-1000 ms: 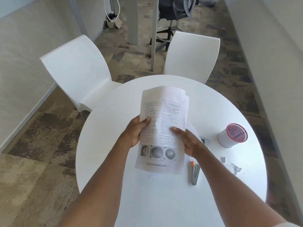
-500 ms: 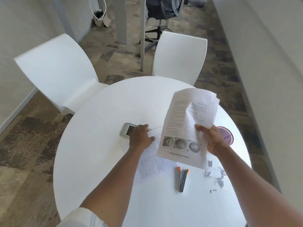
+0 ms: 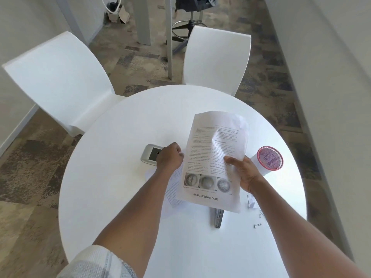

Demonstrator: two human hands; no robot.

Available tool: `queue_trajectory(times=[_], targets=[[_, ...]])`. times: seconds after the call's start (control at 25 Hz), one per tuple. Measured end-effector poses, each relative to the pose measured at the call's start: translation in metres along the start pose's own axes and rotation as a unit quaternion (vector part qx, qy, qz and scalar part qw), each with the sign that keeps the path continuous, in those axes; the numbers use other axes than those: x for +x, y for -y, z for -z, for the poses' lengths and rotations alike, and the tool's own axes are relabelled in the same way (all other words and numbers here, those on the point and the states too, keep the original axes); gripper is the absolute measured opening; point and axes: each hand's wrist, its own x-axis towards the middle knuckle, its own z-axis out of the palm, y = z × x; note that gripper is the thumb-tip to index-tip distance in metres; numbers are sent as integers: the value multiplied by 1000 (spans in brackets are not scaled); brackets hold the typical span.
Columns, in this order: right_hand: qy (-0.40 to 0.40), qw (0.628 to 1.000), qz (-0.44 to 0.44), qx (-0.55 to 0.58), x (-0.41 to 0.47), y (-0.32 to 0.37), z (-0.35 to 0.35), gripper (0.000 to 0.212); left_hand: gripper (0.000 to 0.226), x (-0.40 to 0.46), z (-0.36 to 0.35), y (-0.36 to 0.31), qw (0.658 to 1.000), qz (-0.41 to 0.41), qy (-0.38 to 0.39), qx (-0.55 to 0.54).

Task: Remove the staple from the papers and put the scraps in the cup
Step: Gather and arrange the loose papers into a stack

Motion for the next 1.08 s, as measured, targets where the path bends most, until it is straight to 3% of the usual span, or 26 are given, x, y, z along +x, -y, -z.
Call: queue_trajectory(times=[0.16,0.28,0.4,0.6,0.72,0.84,0.96,1.08], targets=[[25,1000,-18,3,-7,-11,-11,48,20,-5,22,10,958,56,47,-276],[50,998,-24,-11,-14,-23,-36,50,14,-25,42,30,914,70,79,-392],[44,998,-24,-27,-17,-29,-48,52,37,-37,46,40,861,78,141,-483],[-3,999,20,-41,-21,-29,-60,48,45,-40,42,45,868,-11,148,-473],[-12,995,59,-76,-20,-25,-64,58,53,-45,58,42,847,-52,165,-503],[58,997,17,-51,-22,-20,-71,79,50,-54,83,33,822,-92,207,-522],[153,987,11,-54,-25,-14,-80,57,40,-62,102,24,815,-116,241,-515],[165,985,30,-49,-30,-3,-87,49,36,-63,112,26,820,-128,242,-503]])
